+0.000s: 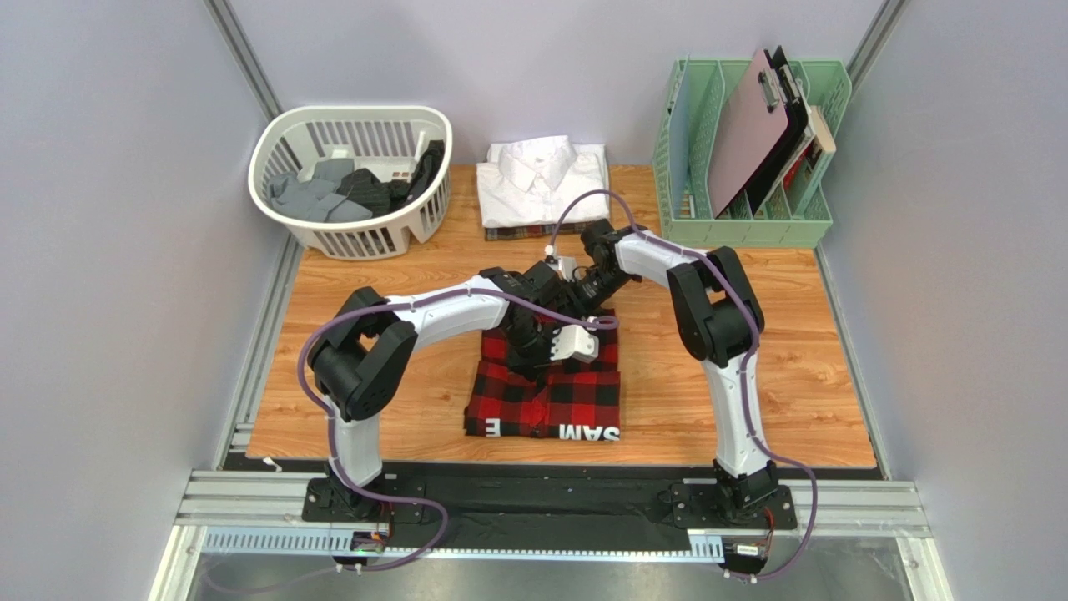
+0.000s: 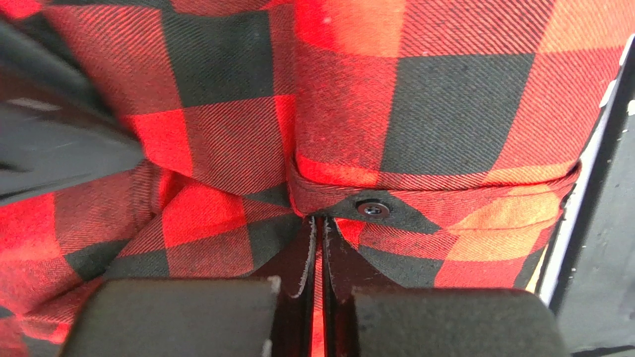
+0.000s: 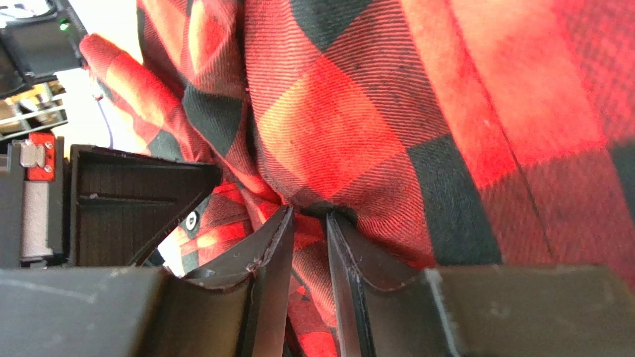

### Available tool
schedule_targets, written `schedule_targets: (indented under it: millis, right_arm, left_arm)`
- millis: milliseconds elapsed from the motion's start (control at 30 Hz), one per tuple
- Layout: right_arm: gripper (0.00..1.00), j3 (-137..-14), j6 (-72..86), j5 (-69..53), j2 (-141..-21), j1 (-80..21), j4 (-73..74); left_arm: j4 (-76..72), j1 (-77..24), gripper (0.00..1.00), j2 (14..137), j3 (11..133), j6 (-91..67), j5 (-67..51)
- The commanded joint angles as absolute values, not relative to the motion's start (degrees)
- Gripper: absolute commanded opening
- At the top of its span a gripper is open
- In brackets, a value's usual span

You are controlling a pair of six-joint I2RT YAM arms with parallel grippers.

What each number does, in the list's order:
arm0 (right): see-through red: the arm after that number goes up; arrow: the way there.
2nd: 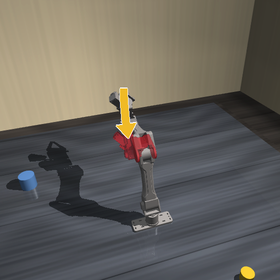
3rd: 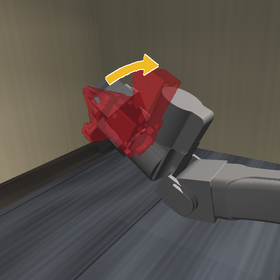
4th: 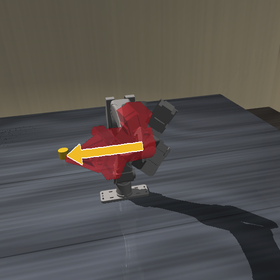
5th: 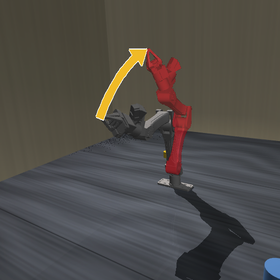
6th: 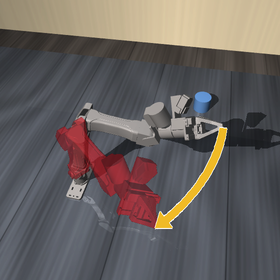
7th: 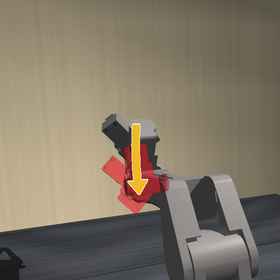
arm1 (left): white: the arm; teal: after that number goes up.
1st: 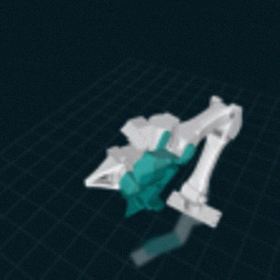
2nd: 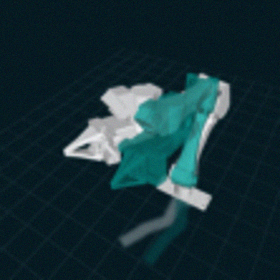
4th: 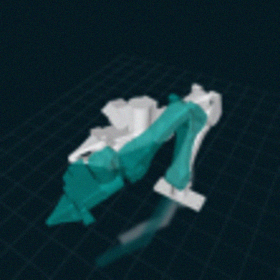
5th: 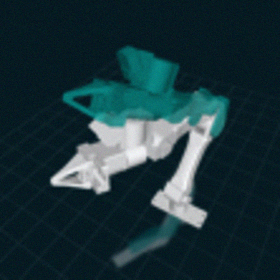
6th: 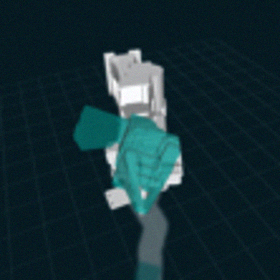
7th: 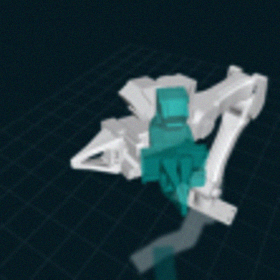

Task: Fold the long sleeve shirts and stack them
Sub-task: Fold the shirt

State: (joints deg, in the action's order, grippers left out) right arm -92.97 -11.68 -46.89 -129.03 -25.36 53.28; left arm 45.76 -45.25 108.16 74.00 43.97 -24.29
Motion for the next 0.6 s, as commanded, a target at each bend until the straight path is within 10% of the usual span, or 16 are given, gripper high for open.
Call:
schedule_targets:
  millis: [0,567]
  right_arm:
    - [0.32,-85.88,-12.57,-44.47,-126.57,-27.94,50.71]
    - [0.38,-83.57,-12.22,-42.28,-113.73,-25.24,53.52]
  left_arm:
    - [47.11,-46.49,0.0,106.97,72.96,40.7,-25.92]
    - [50.27,-50.36,0.0,95.1,68.64,31.9,-29.89]
